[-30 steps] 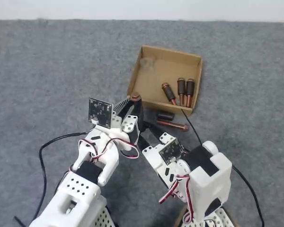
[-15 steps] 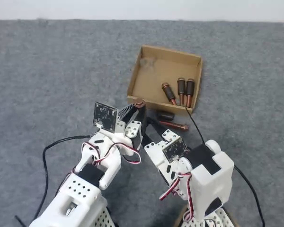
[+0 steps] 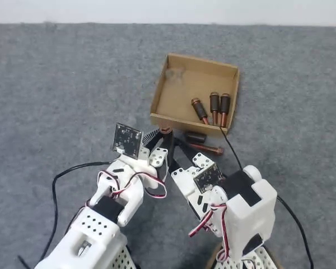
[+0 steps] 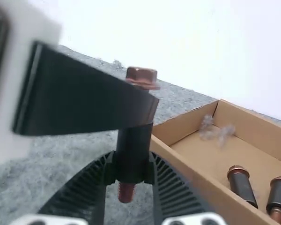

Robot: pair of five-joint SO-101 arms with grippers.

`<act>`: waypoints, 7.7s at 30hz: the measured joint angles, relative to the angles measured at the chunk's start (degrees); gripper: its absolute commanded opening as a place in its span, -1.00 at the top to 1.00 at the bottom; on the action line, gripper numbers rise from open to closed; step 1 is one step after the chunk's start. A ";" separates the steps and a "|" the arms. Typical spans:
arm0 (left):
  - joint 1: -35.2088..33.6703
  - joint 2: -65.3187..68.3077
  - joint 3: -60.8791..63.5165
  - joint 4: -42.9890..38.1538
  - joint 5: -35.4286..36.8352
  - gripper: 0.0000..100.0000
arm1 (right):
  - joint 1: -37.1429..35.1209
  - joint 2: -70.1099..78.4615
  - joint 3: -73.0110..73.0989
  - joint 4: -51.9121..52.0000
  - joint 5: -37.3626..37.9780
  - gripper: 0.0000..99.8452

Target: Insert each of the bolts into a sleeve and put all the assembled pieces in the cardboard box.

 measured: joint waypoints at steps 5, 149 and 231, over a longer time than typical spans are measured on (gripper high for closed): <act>0.00 -0.44 1.32 -0.44 0.00 0.98 | 0.00 0.09 0.00 0.00 0.00 0.99; -38.95 -38.07 5.45 50.37 -10.99 0.98 | 9.85 0.00 -1.85 -1.93 0.00 0.99; -39.21 -38.07 5.45 50.37 -11.25 0.98 | 13.71 42.37 -167.03 188.22 -9.05 0.99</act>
